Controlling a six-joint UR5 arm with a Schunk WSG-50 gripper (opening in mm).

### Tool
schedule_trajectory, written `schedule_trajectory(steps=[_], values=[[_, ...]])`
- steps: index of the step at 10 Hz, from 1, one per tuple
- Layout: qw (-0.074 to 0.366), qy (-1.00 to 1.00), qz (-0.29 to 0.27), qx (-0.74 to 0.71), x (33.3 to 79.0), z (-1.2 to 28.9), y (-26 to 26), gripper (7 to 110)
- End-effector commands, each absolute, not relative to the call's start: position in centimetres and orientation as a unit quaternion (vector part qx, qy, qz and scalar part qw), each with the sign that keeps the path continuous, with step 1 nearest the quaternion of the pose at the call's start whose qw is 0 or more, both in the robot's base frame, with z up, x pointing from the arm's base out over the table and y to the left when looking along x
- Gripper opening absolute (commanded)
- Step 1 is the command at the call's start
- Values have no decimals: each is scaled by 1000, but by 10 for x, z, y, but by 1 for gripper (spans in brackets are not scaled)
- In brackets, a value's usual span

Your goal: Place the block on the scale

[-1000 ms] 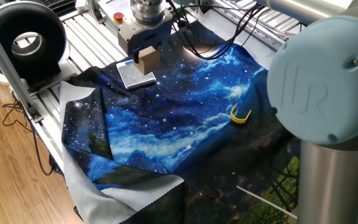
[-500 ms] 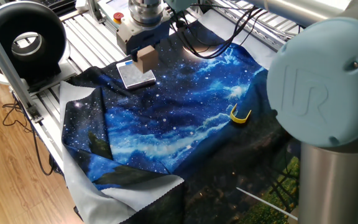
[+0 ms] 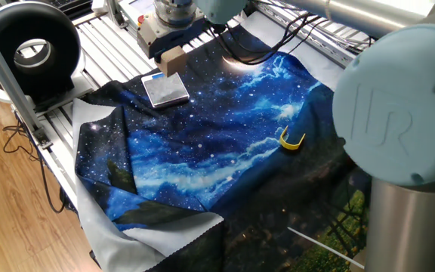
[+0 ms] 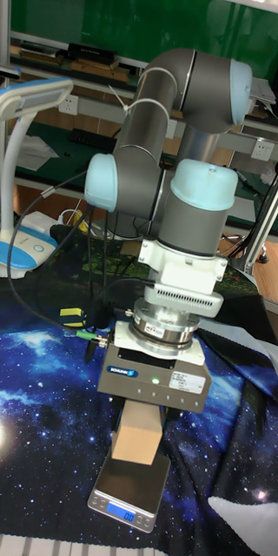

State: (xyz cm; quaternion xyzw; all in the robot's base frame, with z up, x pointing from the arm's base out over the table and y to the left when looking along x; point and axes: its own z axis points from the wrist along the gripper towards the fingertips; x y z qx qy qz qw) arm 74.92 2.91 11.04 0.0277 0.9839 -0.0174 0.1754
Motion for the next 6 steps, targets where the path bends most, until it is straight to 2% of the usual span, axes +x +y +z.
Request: schedule_trajectory(steps=[1,4,6], values=[[213,977,-1,25,767,117,35,7],[243,970,7,13,787,108,41,7],[227,974,2,12,783,94,40,7]])
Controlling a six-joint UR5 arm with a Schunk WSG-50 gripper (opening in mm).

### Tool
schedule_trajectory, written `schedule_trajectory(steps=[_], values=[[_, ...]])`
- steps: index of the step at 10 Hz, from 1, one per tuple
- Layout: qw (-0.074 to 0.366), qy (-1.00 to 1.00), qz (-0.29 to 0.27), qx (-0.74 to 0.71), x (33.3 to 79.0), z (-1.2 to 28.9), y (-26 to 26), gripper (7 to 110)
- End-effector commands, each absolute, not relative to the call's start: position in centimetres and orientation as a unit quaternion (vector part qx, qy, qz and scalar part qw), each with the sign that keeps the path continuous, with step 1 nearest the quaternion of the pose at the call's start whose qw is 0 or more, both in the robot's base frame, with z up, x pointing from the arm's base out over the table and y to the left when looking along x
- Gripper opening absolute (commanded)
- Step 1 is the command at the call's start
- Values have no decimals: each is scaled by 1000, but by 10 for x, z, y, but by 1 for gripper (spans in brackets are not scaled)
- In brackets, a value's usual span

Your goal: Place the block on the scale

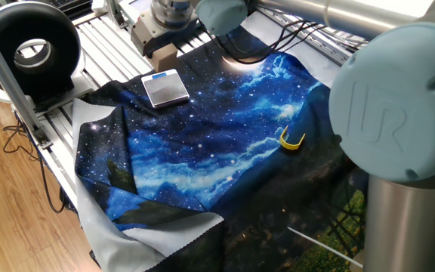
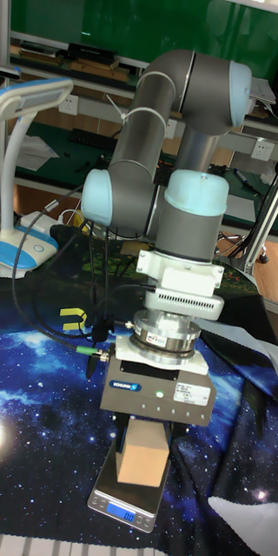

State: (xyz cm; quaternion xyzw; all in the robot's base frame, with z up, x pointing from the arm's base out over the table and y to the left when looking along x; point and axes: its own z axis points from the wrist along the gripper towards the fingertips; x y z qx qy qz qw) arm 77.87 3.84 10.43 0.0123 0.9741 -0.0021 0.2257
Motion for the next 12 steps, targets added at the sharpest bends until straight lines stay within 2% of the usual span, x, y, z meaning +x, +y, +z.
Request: schedule_trajectory(steps=[1,2,6,7,9,10,12], values=[[171,985,-10,-4,756,87,35,7],[148,988,-36,-8,744,85,22,7],[143,990,-19,4,742,84,29,7],[130,991,-22,14,735,83,27,7],[53,996,-40,51,696,76,17,7],[30,996,-59,63,684,76,8,7],[20,996,-53,71,678,76,11,7]])
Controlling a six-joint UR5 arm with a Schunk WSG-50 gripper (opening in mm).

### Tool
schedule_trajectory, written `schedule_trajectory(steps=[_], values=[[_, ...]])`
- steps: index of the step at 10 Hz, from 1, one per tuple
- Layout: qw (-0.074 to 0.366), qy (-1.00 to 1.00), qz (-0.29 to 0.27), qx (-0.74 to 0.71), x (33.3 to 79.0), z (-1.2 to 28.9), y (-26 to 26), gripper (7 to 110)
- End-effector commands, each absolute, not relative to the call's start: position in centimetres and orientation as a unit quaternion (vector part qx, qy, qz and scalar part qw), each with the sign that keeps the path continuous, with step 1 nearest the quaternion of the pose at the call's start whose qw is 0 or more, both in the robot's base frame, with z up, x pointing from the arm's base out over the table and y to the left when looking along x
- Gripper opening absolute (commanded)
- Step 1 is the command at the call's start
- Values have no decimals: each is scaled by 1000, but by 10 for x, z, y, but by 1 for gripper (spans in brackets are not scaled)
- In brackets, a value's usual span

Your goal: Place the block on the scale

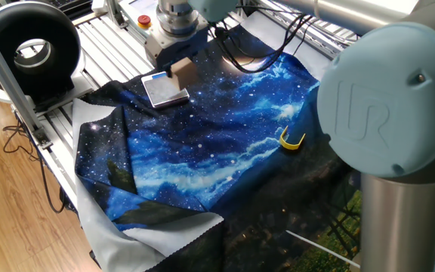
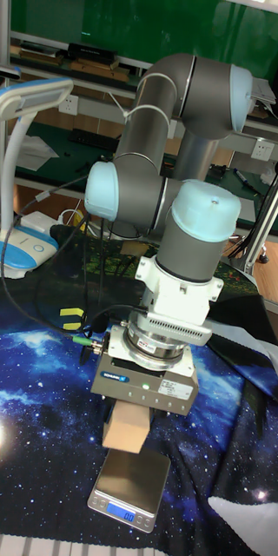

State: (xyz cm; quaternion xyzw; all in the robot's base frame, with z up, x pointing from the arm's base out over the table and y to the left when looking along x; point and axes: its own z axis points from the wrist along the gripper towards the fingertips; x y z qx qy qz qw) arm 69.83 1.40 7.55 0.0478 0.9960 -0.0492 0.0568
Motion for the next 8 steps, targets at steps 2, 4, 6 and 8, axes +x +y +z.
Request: schedule_trajectory(steps=[2,4,6,8], values=[[19,997,-37,64,679,75,20,7],[22,998,-30,59,681,75,23,7],[22,998,-14,54,681,74,31,7],[25,999,-4,48,687,72,36,7]])
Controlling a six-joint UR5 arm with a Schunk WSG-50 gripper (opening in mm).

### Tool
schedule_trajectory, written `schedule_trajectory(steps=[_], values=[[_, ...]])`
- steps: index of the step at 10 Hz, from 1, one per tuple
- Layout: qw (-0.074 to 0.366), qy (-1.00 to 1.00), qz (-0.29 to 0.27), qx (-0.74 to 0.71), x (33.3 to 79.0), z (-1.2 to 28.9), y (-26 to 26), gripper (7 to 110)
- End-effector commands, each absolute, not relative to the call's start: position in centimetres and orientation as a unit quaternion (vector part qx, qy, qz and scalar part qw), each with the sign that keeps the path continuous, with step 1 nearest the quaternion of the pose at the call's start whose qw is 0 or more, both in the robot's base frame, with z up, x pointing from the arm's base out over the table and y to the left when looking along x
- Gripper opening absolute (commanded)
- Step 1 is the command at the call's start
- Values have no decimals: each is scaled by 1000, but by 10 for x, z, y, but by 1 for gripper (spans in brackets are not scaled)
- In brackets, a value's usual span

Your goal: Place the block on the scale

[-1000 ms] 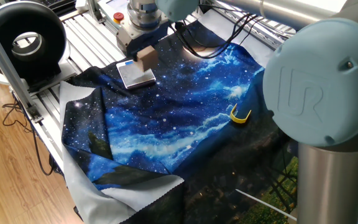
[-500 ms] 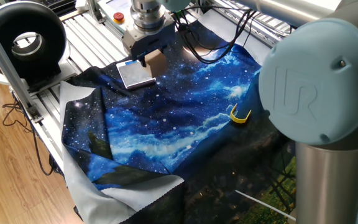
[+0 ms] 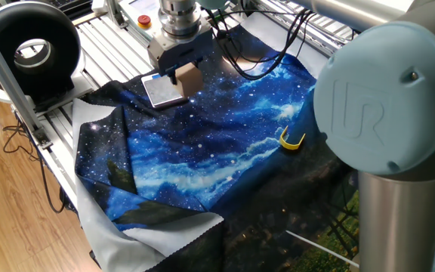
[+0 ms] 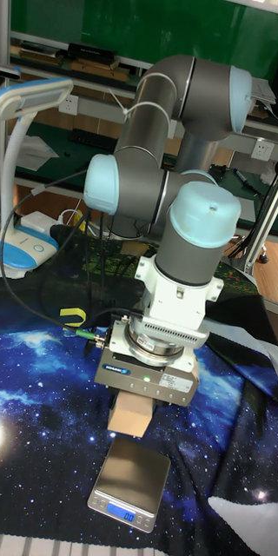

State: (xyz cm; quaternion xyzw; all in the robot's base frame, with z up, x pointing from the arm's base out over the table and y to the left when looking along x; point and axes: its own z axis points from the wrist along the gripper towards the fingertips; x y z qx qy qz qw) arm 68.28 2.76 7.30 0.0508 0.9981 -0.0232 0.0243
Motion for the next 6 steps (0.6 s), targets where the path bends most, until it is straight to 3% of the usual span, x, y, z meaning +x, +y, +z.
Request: schedule_trajectory(steps=[1,6], values=[[30,999,-5,45,695,66,36,7],[53,997,-17,54,709,59,43,7]])
